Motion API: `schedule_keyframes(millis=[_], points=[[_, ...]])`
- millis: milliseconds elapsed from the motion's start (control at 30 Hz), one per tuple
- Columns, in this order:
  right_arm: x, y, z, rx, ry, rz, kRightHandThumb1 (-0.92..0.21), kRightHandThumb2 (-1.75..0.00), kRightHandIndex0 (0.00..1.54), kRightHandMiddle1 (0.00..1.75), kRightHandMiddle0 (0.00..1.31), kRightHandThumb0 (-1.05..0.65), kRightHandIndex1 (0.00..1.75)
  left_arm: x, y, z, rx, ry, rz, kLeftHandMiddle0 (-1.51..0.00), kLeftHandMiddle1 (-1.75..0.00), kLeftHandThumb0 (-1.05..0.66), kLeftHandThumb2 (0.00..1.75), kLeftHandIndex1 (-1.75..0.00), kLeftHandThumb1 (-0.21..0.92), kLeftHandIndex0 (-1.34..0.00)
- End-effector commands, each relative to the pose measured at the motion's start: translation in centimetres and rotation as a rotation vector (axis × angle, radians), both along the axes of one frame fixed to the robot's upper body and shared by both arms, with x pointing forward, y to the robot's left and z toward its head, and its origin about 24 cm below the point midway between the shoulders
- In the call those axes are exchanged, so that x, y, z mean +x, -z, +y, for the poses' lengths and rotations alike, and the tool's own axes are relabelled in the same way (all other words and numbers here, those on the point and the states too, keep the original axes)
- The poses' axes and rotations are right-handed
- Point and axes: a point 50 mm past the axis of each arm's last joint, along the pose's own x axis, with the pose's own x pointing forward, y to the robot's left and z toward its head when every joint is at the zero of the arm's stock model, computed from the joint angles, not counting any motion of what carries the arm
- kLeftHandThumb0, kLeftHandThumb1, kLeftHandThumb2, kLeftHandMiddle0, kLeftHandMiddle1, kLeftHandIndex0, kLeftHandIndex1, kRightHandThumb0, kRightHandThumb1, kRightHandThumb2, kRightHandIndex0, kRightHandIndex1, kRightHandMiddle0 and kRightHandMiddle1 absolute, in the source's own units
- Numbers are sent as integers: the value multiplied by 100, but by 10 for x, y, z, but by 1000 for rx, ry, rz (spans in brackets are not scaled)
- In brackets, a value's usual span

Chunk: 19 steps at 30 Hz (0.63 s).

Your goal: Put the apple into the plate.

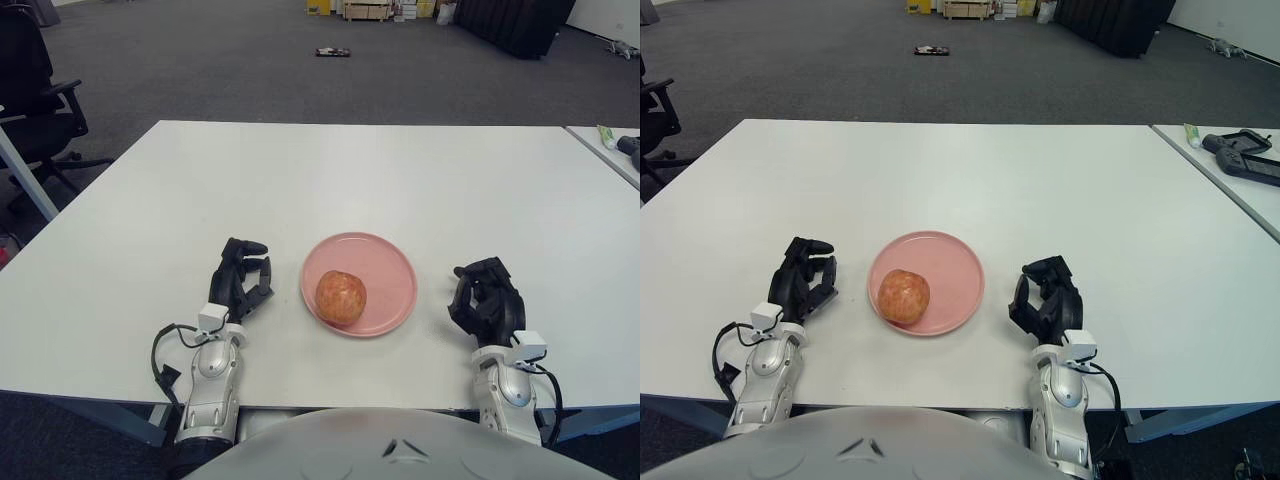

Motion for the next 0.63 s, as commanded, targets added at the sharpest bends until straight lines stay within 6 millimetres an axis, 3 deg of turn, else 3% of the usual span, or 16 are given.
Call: schedule_keyframes(millis=[0, 600], points=[[3, -5, 0, -4, -5, -27, -50, -109, 62, 175, 46, -42, 134, -4, 7, -1, -5, 6, 51, -55, -174, -39, 88, -175, 67, -35], [4, -6, -1, -11, -14, -37, -50, -109, 62, 175, 46, -42, 133, -3, 5, -1, 16, 15, 45, -55, -175, -39, 90, -175, 65, -36]])
